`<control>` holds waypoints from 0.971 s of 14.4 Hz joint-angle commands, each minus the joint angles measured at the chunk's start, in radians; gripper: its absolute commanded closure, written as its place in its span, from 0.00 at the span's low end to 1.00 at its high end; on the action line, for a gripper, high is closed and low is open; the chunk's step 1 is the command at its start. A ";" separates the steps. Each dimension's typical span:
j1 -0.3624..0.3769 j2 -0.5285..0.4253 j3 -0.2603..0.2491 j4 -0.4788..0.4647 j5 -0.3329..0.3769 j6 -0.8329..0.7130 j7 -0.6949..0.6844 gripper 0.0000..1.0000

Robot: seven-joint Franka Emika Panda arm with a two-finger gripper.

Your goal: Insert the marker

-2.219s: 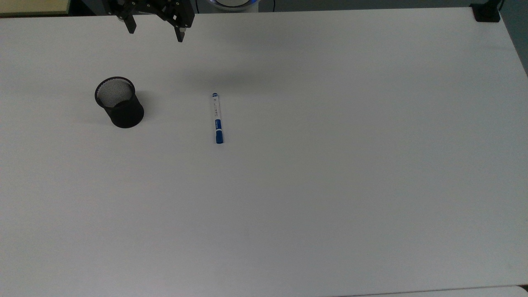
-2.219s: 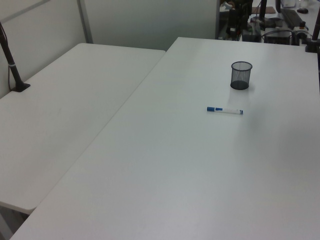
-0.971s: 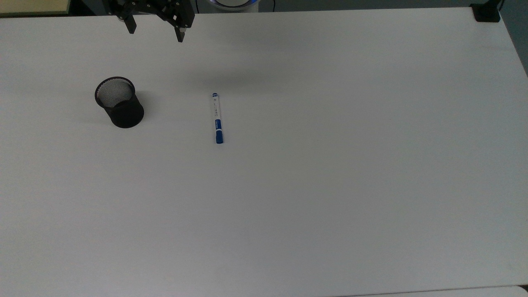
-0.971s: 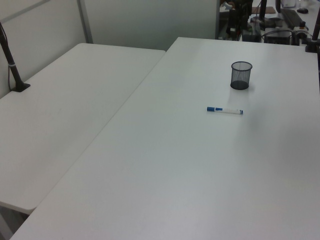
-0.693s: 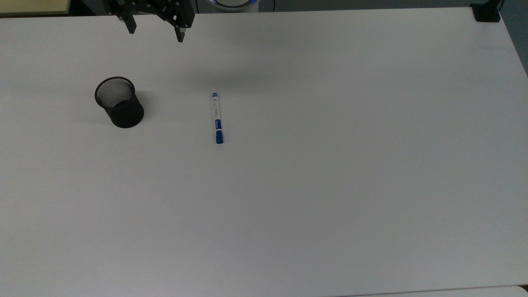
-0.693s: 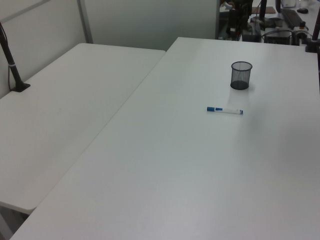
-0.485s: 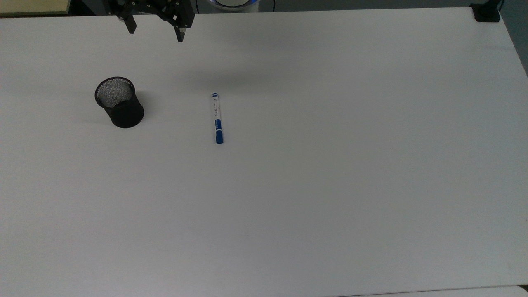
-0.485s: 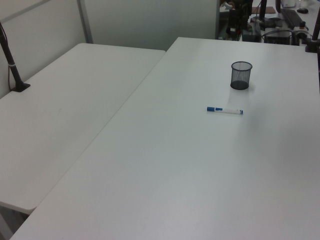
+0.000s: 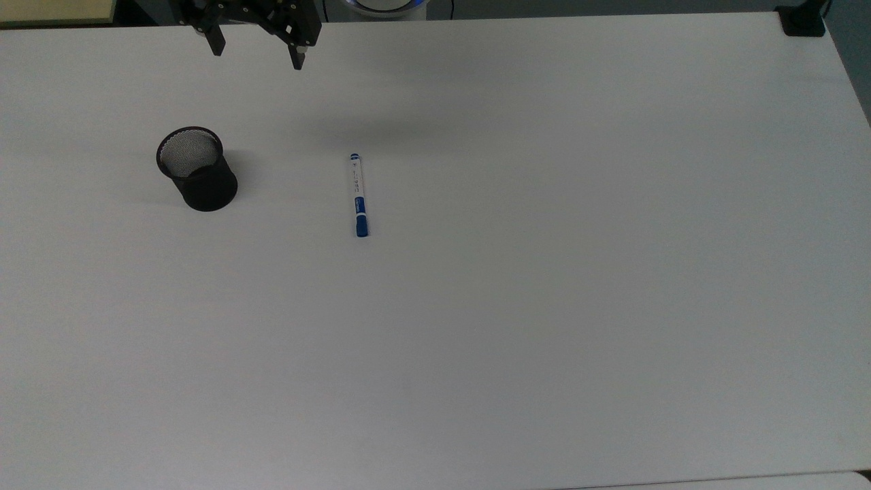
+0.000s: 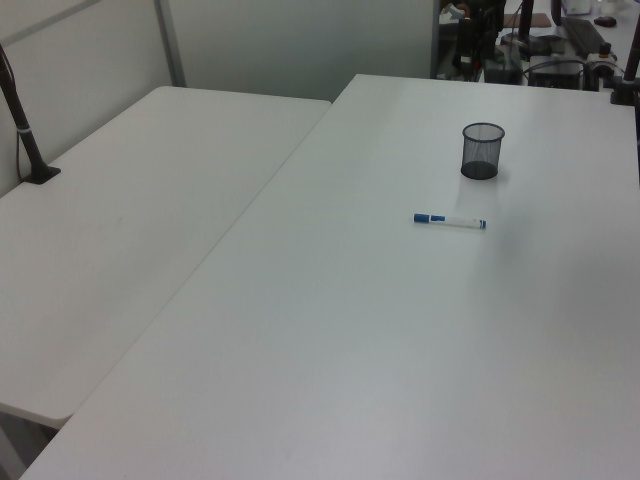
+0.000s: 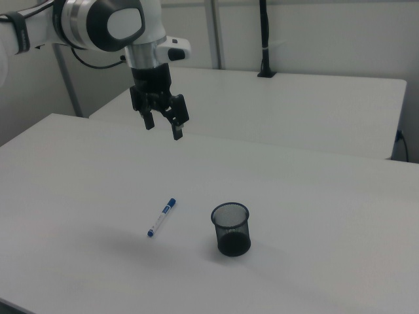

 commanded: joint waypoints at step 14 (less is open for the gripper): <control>0.009 -0.023 0.000 -0.052 0.017 -0.008 -0.064 0.00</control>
